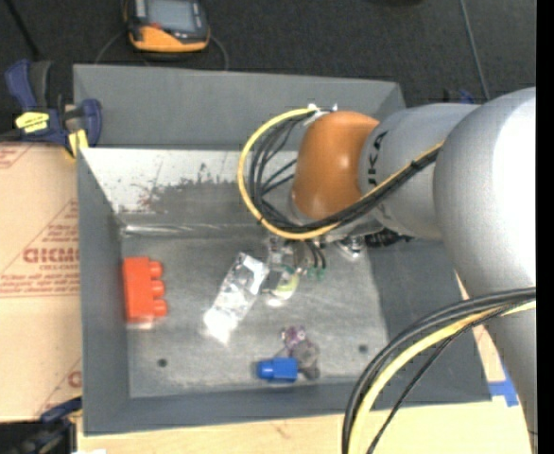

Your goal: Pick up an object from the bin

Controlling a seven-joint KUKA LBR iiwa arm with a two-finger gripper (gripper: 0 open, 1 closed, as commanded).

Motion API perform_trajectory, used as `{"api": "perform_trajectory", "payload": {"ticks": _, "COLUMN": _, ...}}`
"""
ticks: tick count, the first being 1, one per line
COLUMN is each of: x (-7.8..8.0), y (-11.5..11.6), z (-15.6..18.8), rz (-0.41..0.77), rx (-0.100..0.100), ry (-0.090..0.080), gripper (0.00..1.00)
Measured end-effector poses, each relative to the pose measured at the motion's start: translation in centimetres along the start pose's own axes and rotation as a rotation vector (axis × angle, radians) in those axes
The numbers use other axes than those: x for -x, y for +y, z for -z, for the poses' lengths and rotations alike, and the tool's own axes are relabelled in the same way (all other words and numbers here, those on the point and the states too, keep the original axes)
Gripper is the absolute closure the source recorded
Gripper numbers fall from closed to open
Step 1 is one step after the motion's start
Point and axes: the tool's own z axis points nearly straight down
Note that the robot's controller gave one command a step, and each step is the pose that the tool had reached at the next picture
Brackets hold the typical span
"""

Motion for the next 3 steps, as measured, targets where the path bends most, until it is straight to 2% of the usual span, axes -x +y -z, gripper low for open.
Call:
{"api": "perform_trajectory", "payload": {"ticks": 1, "x": -1.3, "y": -0.9, "z": 0.0, "rz": 0.123, "rx": 0.0, "ry": 0.002, "gripper": 1.0}}
{"api": "perform_trajectory", "payload": {"ticks": 2, "x": -0.2, "y": -0.5, "z": 21.5, "rz": 0.116, "rx": 0.0, "ry": 0.006, "gripper": 1.0}}
{"api": "perform_trajectory", "payload": {"ticks": 3, "x": -3.9, "y": -1.6, "z": 1.5, "rz": 0.246, "rx": -0.003, "ry": 0.024, "gripper": 1.0}}
